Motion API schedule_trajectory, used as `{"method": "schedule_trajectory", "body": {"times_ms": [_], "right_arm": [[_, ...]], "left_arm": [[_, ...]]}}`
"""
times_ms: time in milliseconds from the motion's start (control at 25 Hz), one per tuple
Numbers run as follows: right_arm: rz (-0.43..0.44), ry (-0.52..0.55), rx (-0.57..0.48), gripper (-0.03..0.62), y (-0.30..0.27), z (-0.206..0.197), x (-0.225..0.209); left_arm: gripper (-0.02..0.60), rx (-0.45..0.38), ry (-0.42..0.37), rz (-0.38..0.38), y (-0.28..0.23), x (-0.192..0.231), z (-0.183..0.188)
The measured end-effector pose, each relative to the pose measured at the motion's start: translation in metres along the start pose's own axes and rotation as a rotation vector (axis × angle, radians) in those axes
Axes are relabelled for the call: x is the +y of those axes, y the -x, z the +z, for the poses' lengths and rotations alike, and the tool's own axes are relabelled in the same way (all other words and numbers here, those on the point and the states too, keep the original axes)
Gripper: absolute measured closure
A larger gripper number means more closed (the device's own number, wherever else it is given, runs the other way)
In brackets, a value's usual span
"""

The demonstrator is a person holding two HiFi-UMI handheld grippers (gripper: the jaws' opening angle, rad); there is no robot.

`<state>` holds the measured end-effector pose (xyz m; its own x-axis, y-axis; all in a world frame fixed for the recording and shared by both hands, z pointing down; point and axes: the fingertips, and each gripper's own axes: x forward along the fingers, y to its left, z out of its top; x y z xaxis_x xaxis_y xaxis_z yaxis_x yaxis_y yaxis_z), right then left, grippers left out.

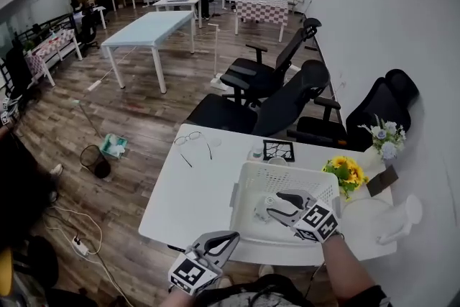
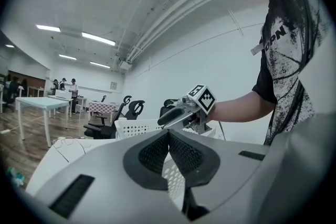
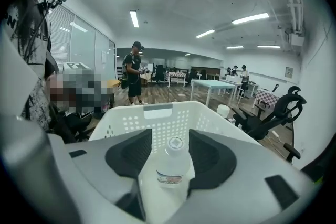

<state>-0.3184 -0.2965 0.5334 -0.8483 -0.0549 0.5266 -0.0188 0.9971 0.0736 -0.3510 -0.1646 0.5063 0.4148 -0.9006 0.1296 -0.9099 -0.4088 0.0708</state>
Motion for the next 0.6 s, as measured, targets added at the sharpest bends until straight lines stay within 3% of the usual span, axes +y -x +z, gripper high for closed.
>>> {"method": "schedule_trajectory", "body": {"times_ms": [320,600], "right_arm": [[0.107,0.017,0.065,0.378,-0.035,-0.025,-0.005],[0.126,0.035,0.048,0.414,-0.041,-0.029,-0.004]], "left_arm": [[0.571,0.008,0.036,0.097,-0.001,0.0,-0.006],[0.571,0.012,0.056,0.128,-0.002,0.0,-0.011]]}}
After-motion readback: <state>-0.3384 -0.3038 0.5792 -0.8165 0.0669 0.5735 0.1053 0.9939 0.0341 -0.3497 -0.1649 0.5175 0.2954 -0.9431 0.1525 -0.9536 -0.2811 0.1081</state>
